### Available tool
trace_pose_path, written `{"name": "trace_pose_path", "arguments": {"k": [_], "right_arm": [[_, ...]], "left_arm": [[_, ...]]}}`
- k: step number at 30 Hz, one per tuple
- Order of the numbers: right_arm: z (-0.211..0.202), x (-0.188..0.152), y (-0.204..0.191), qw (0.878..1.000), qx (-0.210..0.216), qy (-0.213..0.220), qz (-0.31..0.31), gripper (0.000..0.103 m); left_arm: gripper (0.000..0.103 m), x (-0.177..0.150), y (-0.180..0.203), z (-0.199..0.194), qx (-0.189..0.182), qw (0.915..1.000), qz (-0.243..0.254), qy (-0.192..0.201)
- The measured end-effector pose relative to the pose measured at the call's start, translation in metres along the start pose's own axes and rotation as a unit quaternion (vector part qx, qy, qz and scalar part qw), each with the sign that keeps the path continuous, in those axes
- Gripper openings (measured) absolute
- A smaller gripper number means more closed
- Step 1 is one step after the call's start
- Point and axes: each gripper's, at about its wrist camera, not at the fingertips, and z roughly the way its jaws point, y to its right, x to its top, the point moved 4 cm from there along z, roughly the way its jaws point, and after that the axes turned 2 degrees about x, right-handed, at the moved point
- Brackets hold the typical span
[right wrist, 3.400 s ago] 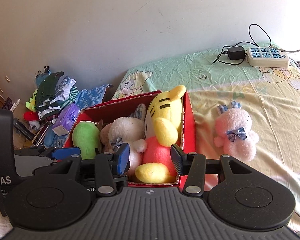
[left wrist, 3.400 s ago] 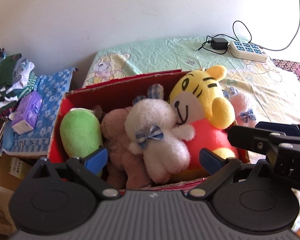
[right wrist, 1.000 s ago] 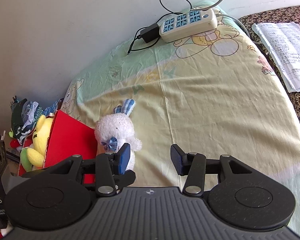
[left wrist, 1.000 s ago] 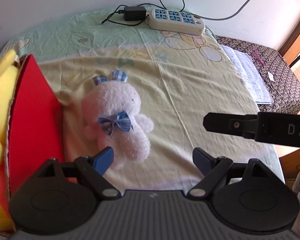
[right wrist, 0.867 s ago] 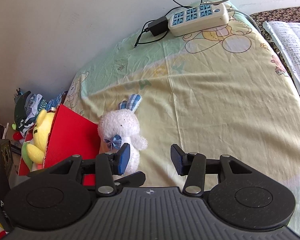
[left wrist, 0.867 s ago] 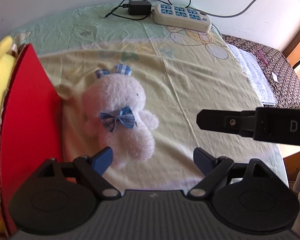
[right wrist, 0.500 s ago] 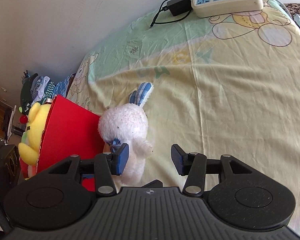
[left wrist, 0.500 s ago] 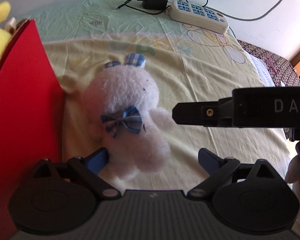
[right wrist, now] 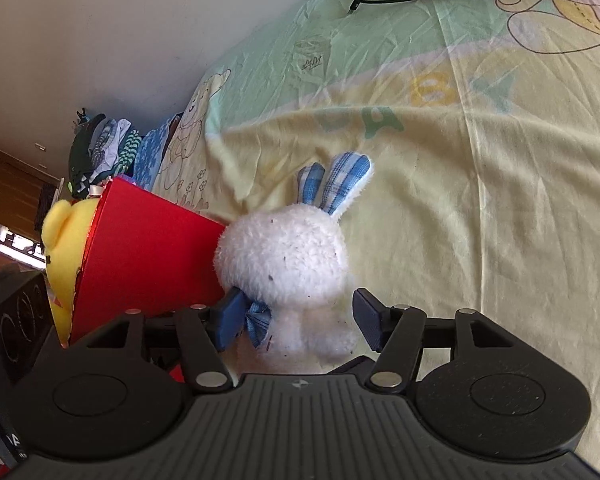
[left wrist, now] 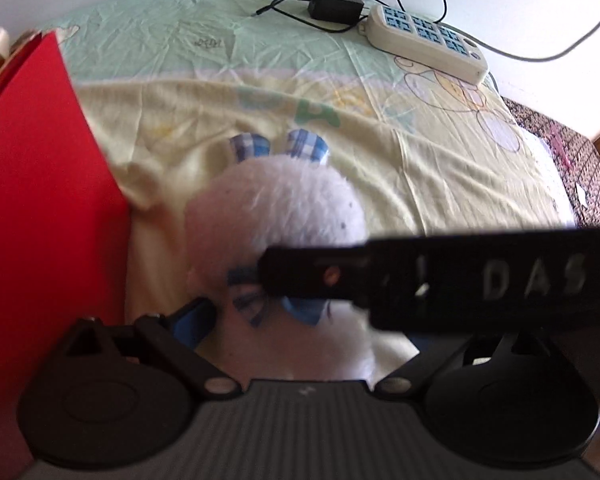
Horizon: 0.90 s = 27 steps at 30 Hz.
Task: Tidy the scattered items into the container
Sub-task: 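Lower the open right gripper around the pink bunny plush's bow, then close the right gripper on the pink bunny plush at its bow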
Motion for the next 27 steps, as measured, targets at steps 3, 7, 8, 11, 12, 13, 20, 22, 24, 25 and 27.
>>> {"name": "trace_pose_path", "arguments": {"k": [3,7,8,11,12,13,20,22,24,25,27], "right_arm": [[0.005,0.000,0.000,1.000,0.017,-0.008,0.012,0.056],[0.005,-0.003,-0.005,1.000,0.026,-0.015,0.008,0.049],[0.004,-0.003,-0.006,1.000,0.023,-0.015,0.009,0.048],[-0.002,-0.005,-0.007,1.000,0.013,-0.013,0.007,0.047],[-0.006,-0.007,-0.008,1.000,0.007,-0.011,0.004,0.047],[-0.009,-0.008,-0.008,1.000,0.004,-0.012,0.004,0.047],[-0.033,-0.031,-0.019,1.000,-0.019,-0.013,0.003,0.047],[-0.039,-0.039,-0.025,1.000,-0.026,-0.011,0.001,0.047],[-0.044,-0.049,-0.030,0.999,-0.031,-0.009,-0.001,0.047],[-0.047,-0.053,-0.033,0.999,-0.033,-0.008,0.000,0.047],[-0.050,-0.062,-0.038,0.999,-0.038,-0.006,-0.002,0.048]], "left_arm": [[0.092,0.000,0.003,0.002,0.016,0.9997,0.020,0.005],[0.085,-0.001,0.005,-0.002,0.003,0.9998,0.018,0.002],[0.084,-0.001,0.006,-0.002,0.002,0.9998,0.018,0.001],[0.077,-0.005,0.010,-0.007,-0.007,0.9997,0.021,0.001],[0.075,-0.007,0.012,-0.009,-0.011,0.9996,0.026,0.000],[0.075,-0.010,0.015,-0.012,-0.014,0.9994,0.031,-0.001],[0.074,-0.035,0.034,-0.034,-0.027,0.9974,0.067,0.004],[0.074,-0.044,0.038,-0.043,-0.028,0.9963,0.081,0.004],[0.074,-0.053,0.040,-0.051,-0.030,0.9952,0.093,0.006],[0.074,-0.057,0.040,-0.054,-0.031,0.9948,0.097,0.006],[0.074,-0.066,0.040,-0.061,-0.033,0.9942,0.102,0.005]]}}
